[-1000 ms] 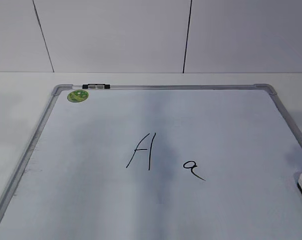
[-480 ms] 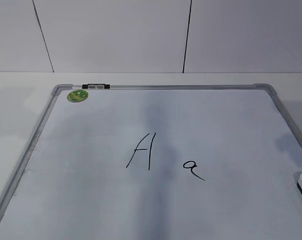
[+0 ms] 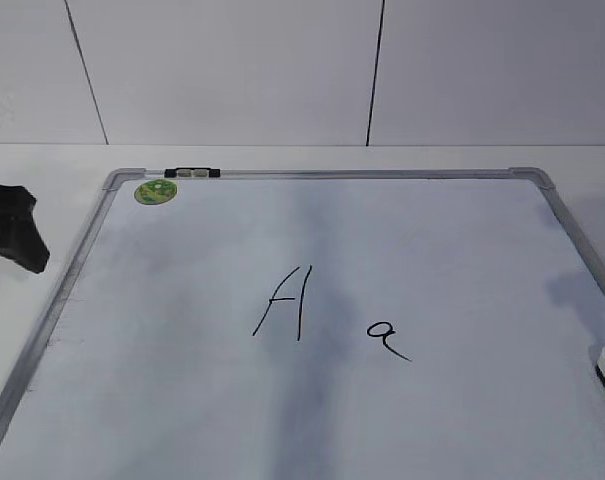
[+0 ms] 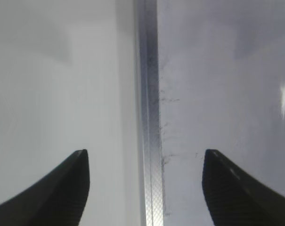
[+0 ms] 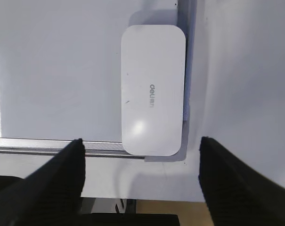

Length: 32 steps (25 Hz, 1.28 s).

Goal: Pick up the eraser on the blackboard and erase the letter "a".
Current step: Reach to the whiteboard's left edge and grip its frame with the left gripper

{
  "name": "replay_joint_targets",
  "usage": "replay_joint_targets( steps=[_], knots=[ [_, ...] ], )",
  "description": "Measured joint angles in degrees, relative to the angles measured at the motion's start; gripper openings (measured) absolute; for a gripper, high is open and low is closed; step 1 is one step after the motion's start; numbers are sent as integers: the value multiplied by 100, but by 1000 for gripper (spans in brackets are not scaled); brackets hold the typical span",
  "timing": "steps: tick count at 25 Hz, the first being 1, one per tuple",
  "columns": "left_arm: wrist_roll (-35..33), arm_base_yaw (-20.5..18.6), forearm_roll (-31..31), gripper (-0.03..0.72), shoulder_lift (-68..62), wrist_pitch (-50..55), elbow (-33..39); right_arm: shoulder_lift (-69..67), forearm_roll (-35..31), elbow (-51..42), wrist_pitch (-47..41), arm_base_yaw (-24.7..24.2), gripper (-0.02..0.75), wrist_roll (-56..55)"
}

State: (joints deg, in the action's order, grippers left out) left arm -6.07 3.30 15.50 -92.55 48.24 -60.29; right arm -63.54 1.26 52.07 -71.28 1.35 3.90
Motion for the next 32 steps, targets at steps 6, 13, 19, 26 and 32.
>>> replay_joint_targets(
  steps=[6, 13, 19, 26, 32],
  knots=[
    [0, 289, -51, 519, -713, -24, -441, -150, 0, 2, 144, 0, 573, 13],
    [-8, 311, -188, 505, -1173, -58, -613, -150, 0, 2, 155, 0, 573, 13],
    [-8, 311, -217, 505, -1444, -67, -614, -150, 0, 2, 155, 0, 574, 13],
    [-8, 311, -217, 499, -1514, -105, -625, -150, -10, 2, 175, 0, 573, 13],
    [-8, 311, -217, 498, -1642, -142, -633, -150, -10, 2, 175, 0, 573, 13]
  ],
)
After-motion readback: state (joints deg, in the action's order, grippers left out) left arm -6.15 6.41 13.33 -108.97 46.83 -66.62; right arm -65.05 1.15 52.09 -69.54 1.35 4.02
